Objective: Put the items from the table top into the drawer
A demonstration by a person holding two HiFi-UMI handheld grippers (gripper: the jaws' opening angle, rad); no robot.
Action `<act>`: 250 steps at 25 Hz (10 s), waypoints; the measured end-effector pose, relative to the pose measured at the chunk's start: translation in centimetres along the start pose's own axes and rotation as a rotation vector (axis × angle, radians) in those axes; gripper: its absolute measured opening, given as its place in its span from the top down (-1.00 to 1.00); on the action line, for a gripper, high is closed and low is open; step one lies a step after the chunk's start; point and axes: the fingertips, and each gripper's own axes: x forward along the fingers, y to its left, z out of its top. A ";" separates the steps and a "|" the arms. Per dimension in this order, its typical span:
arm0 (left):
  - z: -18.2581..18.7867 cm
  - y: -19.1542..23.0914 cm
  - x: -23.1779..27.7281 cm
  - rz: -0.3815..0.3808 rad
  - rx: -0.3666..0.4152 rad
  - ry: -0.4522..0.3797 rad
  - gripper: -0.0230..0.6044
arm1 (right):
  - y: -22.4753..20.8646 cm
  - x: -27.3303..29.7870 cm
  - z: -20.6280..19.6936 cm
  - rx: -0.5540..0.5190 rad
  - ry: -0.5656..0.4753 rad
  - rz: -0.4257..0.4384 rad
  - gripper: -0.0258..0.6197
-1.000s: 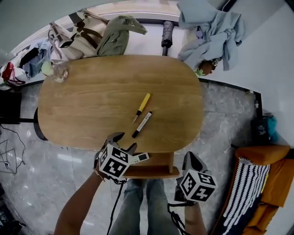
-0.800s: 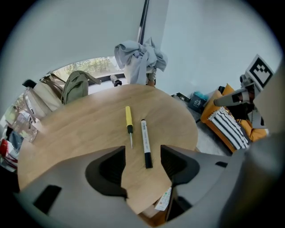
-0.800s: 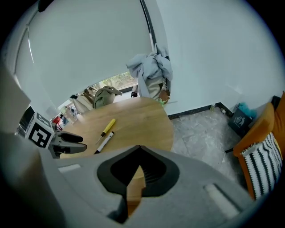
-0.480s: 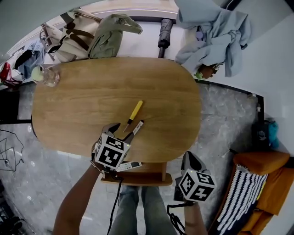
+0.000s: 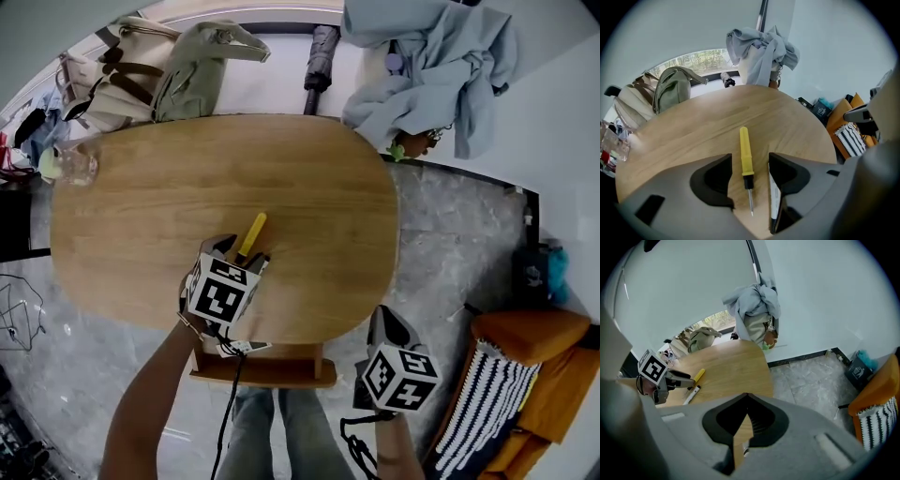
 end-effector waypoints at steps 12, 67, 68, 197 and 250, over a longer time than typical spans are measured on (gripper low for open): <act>1.5 0.6 3.1 0.024 0.005 0.051 0.14 | -2.0 1.1 -1.2 0.038 0.039 -0.013 0.91; -3.3 4.3 -4.9 0.086 -0.056 0.045 0.70 | 4.0 -0.8 -1.1 -0.060 -0.006 0.047 0.91; -3.7 4.3 -5.2 0.084 -0.059 0.045 0.70 | 4.2 -0.9 -1.3 -0.064 -0.007 0.048 0.91; -9.7 -5.4 -5.8 -0.036 -0.092 0.014 0.46 | 3.8 -3.5 -6.6 -0.003 -0.018 -0.018 0.91; -6.2 -4.3 0.5 -0.006 -0.031 0.108 0.72 | -1.1 0.6 -1.6 0.037 -0.001 -0.020 0.91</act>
